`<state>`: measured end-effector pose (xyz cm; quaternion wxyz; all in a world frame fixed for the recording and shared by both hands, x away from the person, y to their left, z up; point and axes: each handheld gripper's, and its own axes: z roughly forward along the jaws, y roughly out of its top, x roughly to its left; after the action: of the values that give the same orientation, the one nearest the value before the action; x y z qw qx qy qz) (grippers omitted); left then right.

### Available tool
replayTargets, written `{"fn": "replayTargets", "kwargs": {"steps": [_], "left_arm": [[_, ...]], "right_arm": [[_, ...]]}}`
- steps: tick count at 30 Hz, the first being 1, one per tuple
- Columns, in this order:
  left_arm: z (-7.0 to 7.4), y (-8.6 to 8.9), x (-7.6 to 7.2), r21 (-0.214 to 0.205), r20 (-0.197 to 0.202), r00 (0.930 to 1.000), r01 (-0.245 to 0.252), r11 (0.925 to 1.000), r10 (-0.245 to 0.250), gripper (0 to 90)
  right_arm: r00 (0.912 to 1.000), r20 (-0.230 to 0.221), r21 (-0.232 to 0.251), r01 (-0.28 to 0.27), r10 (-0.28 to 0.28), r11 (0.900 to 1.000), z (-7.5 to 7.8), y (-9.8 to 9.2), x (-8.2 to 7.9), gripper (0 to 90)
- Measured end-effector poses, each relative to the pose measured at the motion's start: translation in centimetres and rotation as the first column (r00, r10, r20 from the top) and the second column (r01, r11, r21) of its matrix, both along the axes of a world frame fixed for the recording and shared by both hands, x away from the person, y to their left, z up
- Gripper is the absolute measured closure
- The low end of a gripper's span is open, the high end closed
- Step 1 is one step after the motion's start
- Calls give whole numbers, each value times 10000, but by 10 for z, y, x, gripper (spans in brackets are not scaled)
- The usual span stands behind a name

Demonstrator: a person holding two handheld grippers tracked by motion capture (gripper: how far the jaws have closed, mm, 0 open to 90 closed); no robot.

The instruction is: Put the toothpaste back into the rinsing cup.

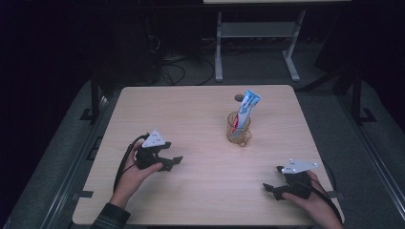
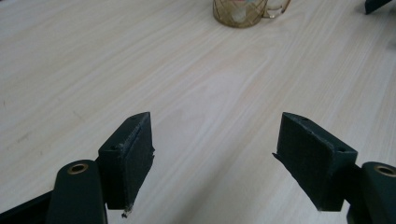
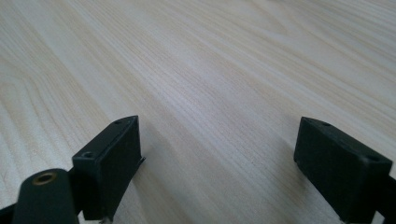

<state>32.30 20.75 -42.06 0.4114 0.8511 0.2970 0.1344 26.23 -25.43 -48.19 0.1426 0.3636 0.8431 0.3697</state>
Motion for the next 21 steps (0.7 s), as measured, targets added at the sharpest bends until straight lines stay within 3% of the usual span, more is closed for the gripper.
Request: {"fn": "replayTargets", "kwargs": {"steps": [10, 21], "left_arm": [[-25, 18, -21, 570, -414, 9988, -249, 9981, 273, 262], [-45, 42, -39, 924, -709, 9950, -642, 9936, 709, 258]], "right_arm": [[10000, 8, -24, 19, -19, 10000, 0, 0, 0, 139], [10000, 10, -14, 20, -20, 10000, 0, 0, 0, 139]]}}
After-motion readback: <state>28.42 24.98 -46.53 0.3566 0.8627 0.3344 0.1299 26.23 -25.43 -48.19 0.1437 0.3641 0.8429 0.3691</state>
